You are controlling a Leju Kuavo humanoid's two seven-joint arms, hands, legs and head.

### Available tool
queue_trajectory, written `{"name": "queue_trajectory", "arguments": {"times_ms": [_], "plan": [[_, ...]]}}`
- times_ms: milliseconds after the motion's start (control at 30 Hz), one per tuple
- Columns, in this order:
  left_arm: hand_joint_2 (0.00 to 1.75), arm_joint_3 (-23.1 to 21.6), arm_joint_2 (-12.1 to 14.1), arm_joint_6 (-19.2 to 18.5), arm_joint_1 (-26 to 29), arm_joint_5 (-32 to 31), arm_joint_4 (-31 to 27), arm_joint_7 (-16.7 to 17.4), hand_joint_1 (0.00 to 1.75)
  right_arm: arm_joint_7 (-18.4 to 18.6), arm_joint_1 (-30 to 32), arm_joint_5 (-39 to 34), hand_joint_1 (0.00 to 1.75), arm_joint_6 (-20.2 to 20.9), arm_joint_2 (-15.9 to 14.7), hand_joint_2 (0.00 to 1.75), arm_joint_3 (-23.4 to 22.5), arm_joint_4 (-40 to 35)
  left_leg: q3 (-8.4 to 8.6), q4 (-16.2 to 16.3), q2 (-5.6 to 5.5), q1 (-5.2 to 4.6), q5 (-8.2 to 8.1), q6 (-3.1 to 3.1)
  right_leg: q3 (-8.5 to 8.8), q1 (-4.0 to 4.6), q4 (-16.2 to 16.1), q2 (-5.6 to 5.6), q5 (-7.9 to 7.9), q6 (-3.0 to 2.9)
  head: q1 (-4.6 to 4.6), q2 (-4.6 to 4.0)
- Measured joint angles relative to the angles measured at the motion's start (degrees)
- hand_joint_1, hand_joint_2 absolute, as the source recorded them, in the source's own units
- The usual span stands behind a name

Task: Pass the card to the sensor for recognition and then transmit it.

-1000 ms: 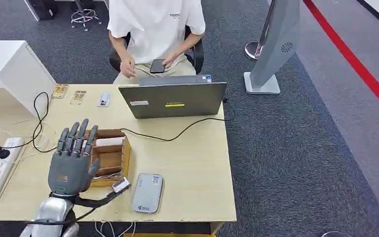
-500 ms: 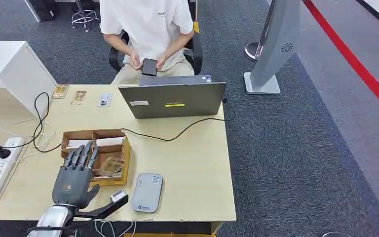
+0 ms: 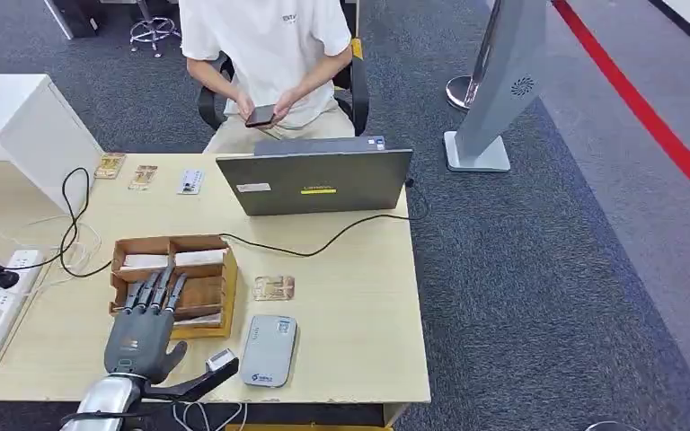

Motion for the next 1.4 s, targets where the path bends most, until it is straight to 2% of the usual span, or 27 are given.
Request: {"name": "queue_trajectory", "arguments": {"times_ms": [167, 300, 467, 733, 900, 1133, 1400], "plan": [[1.75, 0.0, -0.1, 0.2, 0.0, -1.0, 0.2, 0.4, 0.0, -0.1, 0.0, 0.0, 0.0, 0.1, 0.0, 1.75, 0.0, 0.0, 0.0, 0.0, 0.0, 0.01, 0.0, 0.0, 0.0, 0.0, 0.0, 0.0, 0.0, 0.0, 0.0, 0.0], [1.75, 0.1, 0.0, 2.3, 0.2, -4.5, 0.0, 3.2, 0.0, -0.2, 0.0, -0.4, 0.0, 0.0, 0.1, 1.75, 0.0, 0.0, -0.01, 0.0, 0.0, 0.01, 0.0, 0.0, 0.01, 0.0, 0.0, 0.0, 0.0, 0.0, 0.0, 0.0], [1.75, 0.2, 1.7, 3.1, 1.8, -4.7, -3.8, 5.7, 0.0, 0.1, 0.1, -0.8, 0.0, -0.1, 0.3, 1.75, 0.0, 0.0, -0.01, 0.0, -0.01, 0.01, 0.0, 0.0, 0.0, 0.01, 0.0, 0.0, -0.01, 0.0, 0.0, 0.0], [1.75, 0.4, 3.7, 2.9, 3.5, -4.7, -7.6, 6.1, 0.0, 0.0, 0.1, -0.8, 0.0, -0.1, 0.5, 1.75, 0.0, 0.0, 0.0, 0.0, -0.02, 0.01, 0.01, 0.0, 0.0, 0.0, 0.0, 0.0, 0.0, 0.0, 0.0, 0.0], [1.75, 1.1, 3.9, 1.7, 3.6, -4.3, -7.7, 5.0, 0.0, 0.0, 0.1, -0.8, 0.0, -0.1, 0.5, 1.75, 0.0, 0.1, 0.0, 0.0, -0.02, 0.01, 0.01, 0.0, 0.01, 0.0, 0.0, 0.0, 0.0, 0.0, 0.0, 0.0], [1.75, 4.2, 4.5, -3.5, 2.7, -2.1, -6.7, 4.2, 0.0, 0.0, 0.0, -0.9, 0.0, 0.0, 0.5, 1.75, 0.2, 0.1, 0.0, 0.0, -0.02, 0.02, 0.01, 0.0, 0.0, 0.01, 0.0, 0.0, 0.0, -0.01, 0.02, 0.0], [1.75, 6.5, 4.8, -3.9, 2.2, -1.9, -4.5, 4.2, 0.0, 0.0, 0.0, -0.9, 0.0, 0.0, 0.5, 1.75, 0.4, 0.1, -0.01, 0.0, -0.02, 0.02, 0.01, 0.0, 0.0, 0.01, 0.0, 0.0, 0.0, 0.0, 0.02, 0.0]]}}
